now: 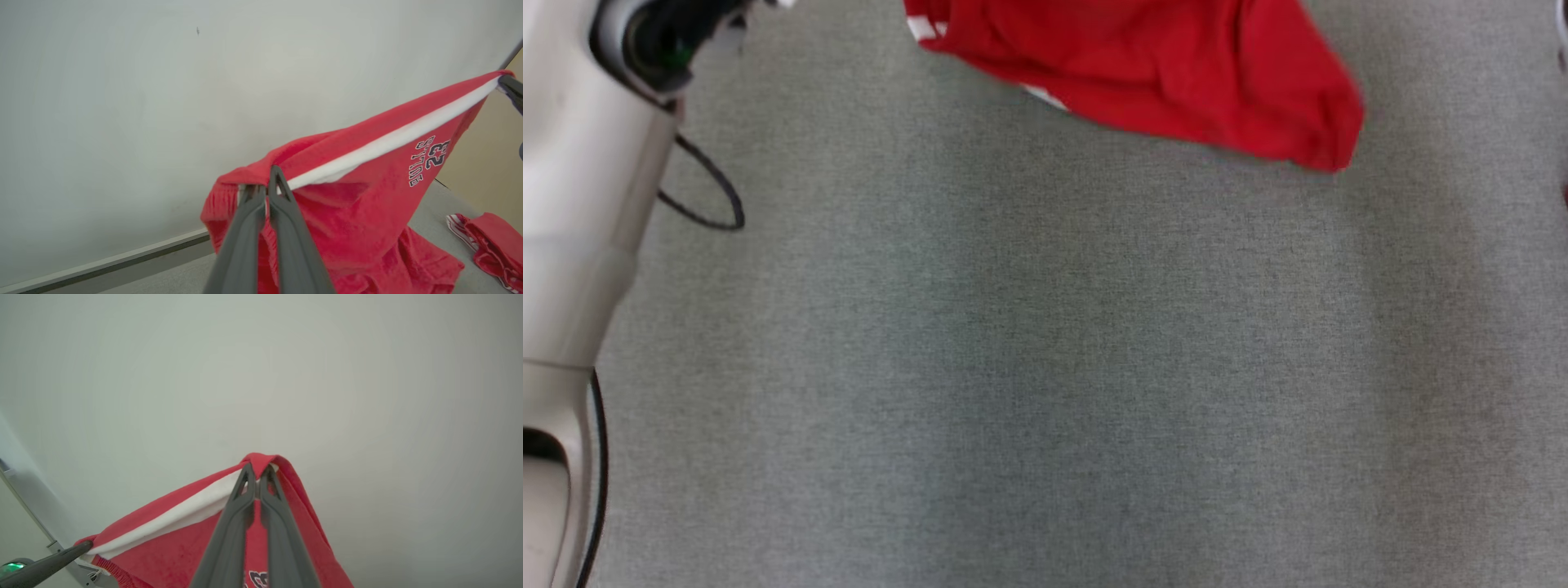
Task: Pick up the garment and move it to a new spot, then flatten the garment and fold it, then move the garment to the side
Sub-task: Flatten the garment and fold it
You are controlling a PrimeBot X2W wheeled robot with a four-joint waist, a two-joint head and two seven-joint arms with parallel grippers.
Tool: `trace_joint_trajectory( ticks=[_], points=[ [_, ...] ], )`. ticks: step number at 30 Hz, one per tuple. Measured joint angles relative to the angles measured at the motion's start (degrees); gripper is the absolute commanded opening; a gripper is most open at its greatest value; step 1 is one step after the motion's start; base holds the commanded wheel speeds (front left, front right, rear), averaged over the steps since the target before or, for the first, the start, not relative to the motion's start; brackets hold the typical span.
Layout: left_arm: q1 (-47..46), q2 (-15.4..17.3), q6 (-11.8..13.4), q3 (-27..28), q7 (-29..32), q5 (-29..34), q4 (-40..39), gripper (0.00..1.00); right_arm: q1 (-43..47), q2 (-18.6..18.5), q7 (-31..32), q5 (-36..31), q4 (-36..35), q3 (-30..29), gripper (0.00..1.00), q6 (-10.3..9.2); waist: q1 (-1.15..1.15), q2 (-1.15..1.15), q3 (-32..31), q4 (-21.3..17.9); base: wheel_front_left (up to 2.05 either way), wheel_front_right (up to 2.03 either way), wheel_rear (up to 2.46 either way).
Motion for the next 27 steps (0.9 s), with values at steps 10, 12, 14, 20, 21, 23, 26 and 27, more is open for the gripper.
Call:
trace_joint_trajectory(
  ticks=[10, 12, 14, 20, 21, 23, 26, 27],
  points=[
    [-9.46, -0.67, 0.00, -3.24, -3.13, -3.86, 6.13, 0.00, -10.52, 0.23, -3.01, 0.22, 4.43, 2.45, 0.00, 0.00, 0.00, 0.00, -1.32, -0.32, 0.00, 0.00, 0.00],
    [-9.59, -0.64, 0.00, -4.26, -3.48, -4.60, 6.58, 0.00, -10.56, 0.14, -3.05, 0.78, 4.83, 3.16, 0.00, 0.00, -0.01, 0.00, -1.63, -0.40, 0.00, 0.00, 0.00],
    [-9.41, -0.52, 0.00, -5.57, -3.74, -6.04, 6.35, 0.00, -10.26, -0.13, -2.97, 1.72, 4.78, 4.10, 0.00, 0.00, -0.01, 0.00, -1.91, -0.42, 0.00, 0.00, 0.00],
    [-3.37, 2.25, 0.00, -12.27, -2.41, -8.83, 2.94, 0.00, -2.60, -2.08, -1.27, 2.01, 1.69, 11.52, 0.00, 0.00, 0.00, 0.00, -3.50, -0.79, 0.00, 0.00, 0.00],
    [-2.17, 2.94, 0.01, -13.06, -2.37, -9.81, 2.38, 0.00, -1.02, -2.71, -1.03, 2.16, 0.75, 12.72, 0.00, 0.00, -0.01, 0.00, -4.01, -0.86, 0.00, 0.00, 0.00],
    [0.83, 3.96, 0.01, -15.34, -1.75, -11.26, 0.85, 0.00, 2.75, -4.37, -0.43, 2.88, -1.38, 14.97, 0.00, 0.00, -0.01, 0.00, -5.31, -0.96, 0.00, 0.00, 0.00],
    [5.95, 5.32, 0.01, -18.58, -0.46, -13.50, -1.90, 0.00, 8.35, -7.28, 0.66, 4.37, -5.80, 18.16, 0.00, 0.00, -0.01, 0.00, -7.80, -1.07, 0.00, 0.00, 0.00],
    [7.60, 5.89, 0.01, -19.39, 0.11, -14.68, -2.70, 0.00, 10.17, -8.55, 1.03, 4.82, -7.76, 19.14, 0.00, 0.00, -0.01, 0.00, -8.77, -1.08, 0.00, 0.00, 0.00]
  ],
)
